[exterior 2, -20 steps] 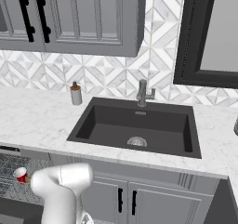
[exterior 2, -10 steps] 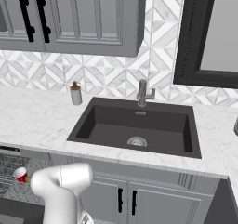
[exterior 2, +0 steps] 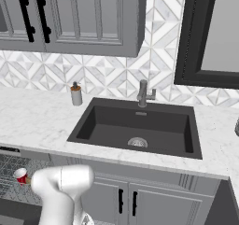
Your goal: Pick up the cup and bowl from the counter, place them in the dishwasher, and close the dishwasher door.
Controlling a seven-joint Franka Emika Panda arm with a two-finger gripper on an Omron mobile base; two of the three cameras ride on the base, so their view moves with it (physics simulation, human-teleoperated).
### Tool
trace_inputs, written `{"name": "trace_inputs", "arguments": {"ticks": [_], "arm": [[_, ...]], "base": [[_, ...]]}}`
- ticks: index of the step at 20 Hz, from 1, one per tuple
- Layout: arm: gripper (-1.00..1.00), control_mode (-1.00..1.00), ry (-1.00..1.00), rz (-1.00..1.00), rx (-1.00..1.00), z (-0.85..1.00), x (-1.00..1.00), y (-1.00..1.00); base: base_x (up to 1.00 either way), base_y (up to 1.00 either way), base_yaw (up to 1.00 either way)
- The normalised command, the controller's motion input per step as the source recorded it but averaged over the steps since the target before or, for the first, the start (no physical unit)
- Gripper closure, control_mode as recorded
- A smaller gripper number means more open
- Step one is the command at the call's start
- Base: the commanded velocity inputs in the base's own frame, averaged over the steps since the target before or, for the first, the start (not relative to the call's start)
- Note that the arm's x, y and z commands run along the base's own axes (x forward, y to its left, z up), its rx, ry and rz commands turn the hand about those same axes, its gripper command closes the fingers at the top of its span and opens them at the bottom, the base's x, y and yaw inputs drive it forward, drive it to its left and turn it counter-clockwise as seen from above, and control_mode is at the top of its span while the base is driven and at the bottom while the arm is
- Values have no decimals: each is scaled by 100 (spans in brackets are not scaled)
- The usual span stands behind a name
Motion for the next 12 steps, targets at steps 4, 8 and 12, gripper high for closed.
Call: {"name": "trace_inputs", "arguments": {"ticks": [4, 8, 12], "arm": [[-100, -100, -39, 0, 0, -51, 14, 1], [-100, -100, -46, 0, 0, -40, 34, 0], [-100, -100, -37, 0, 0, -19, 63, 0]], "base": [[0, 0, 0], [0, 0, 0], [0, 0, 0]]}}
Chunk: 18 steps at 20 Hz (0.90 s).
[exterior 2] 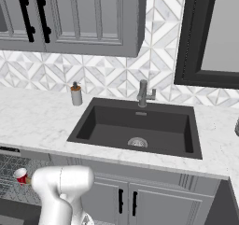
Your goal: Pick up the cup and bowl from the counter, place them in the dishwasher, and close the dishwasher door.
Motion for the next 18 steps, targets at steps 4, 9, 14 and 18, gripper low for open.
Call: {"name": "trace_inputs", "arguments": {"ticks": [4, 9, 14, 18], "arm": [[-100, -100, -26, 0, 0, -14, 75, 0], [-100, -100, -12, 0, 0, -36, 67, 2], [-100, -100, -7, 2, 1, -34, 51, 16], [-100, -100, -1, -1, 14, 0, 100, -19]], "base": [[0, 0, 0], [0, 0, 0], [0, 0, 0], [0, 0, 0]]}}
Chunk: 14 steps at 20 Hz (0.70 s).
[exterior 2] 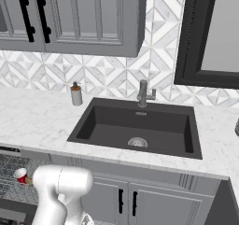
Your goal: Pick up the cup and bowl from the counter, place them in the dishwasher, and close the dishwasher door.
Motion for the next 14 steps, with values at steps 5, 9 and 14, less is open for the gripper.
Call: {"name": "trace_inputs", "arguments": {"ticks": [5, 9, 14], "arm": [[-100, -100, 0, -1, 13, -17, 100, -15], [-100, -100, 2, -2, 15, -13, 100, -10], [-100, -100, 1, -2, 15, -3, 100, -9]], "base": [[0, 0, 0], [0, 0, 0], [0, 0, 0]]}}
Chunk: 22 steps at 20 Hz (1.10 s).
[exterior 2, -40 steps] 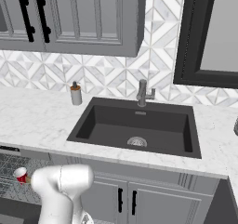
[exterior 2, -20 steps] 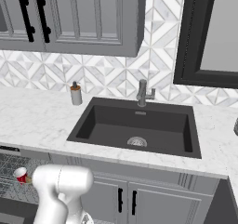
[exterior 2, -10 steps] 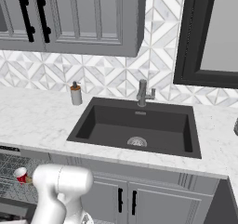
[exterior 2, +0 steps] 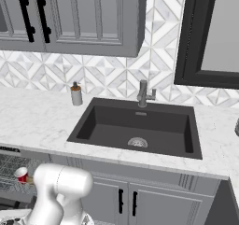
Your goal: Pick up the cup and bowl from the counter, place them in the dishwasher, and close the dishwasher door.
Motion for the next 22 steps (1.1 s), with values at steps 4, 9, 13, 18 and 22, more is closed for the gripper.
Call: {"name": "trace_inputs", "arguments": {"ticks": [4, 9, 13, 18, 22], "arm": [[-100, -100, 0, 0, 15, -4, 100, -17], [-100, -100, -2, -4, 9, -8, 100, -5], [-100, -100, -1, -15, 3, -17, 100, 0], [-100, -100, 0, -15, 4, -19, 100, 4], [-100, -100, 0, -11, 8, -21, 100, 0]], "base": [[0, 0, 0], [0, 0, 0], [0, 0, 0], [0, 0, 0], [0, 0, 0]]}}
